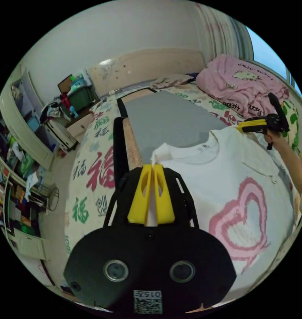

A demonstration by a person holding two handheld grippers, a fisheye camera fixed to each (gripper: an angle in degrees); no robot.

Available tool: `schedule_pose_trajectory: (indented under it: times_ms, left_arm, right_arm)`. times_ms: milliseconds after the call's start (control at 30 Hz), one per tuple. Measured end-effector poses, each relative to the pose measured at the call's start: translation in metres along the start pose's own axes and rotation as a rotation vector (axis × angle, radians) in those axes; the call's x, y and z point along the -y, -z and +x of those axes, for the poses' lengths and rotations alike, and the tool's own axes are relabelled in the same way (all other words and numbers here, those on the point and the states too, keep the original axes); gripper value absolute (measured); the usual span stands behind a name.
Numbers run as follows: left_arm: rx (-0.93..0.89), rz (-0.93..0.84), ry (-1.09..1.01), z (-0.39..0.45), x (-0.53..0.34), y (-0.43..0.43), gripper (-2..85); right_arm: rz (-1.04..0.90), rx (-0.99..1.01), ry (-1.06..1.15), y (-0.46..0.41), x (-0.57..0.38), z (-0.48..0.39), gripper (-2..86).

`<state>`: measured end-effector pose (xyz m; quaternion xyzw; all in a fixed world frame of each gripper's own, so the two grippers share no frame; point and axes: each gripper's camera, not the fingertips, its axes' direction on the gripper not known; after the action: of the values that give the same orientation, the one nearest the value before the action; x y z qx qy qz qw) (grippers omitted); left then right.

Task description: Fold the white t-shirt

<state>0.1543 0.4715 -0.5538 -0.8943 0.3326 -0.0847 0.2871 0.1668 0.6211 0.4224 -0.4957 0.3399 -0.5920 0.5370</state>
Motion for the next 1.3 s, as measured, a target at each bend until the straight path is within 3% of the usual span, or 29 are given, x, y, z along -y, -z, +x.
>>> schedule_pose_trajectory:
  times_ms: [167, 267, 400, 567, 733, 900, 1067, 1200, 1300]
  left_arm:
    - [0.013, -0.137, -0.113, 0.035, 0.042, -0.071, 0.6]
    - [0.061, -0.207, -0.128, 0.045, 0.042, -0.101, 1.5]
    - [0.047, -0.122, 0.057, 0.0, 0.035, -0.075, 4.1]
    - [-0.058, -0.007, 0.112, -0.05, -0.002, 0.01, 6.5]
    - [-0.381, -0.272, -0.038, -0.036, -0.058, 0.037, 8.9]
    - [-0.297, -0.424, -0.039, -0.026, -0.113, 0.026, 10.2]
    - [-0.325, -0.441, -0.024, -0.047, -0.115, 0.015, 3.1]
    - [-0.258, -0.39, -0.043, -0.081, -0.096, 0.03, 1.4]
    - [-0.329, -0.345, 0.017, -0.123, -0.085, 0.041, 1.1]
  right_arm:
    - [-0.122, -0.097, 0.002, -0.033, 0.009, 0.01, 0.7]
    - [-0.084, -0.063, -0.03, -0.022, 0.007, 0.024, 3.7]
    - [0.011, -0.073, -0.142, 0.037, -0.01, 0.057, 5.2]
    - [0.142, 0.128, 0.024, 0.169, -0.074, 0.007, 7.7]
    - [0.006, 0.259, 0.14, 0.167, -0.098, -0.041, 10.4]
    - [-0.086, 0.312, 0.165, 0.15, -0.108, -0.039, 11.2]
    - [-0.039, 0.238, 0.121, 0.171, -0.119, -0.016, 1.5]
    - [0.072, 0.263, 0.031, 0.209, -0.129, 0.025, 0.2]
    - [0.154, 0.302, -0.006, 0.241, -0.143, 0.056, 0.7]
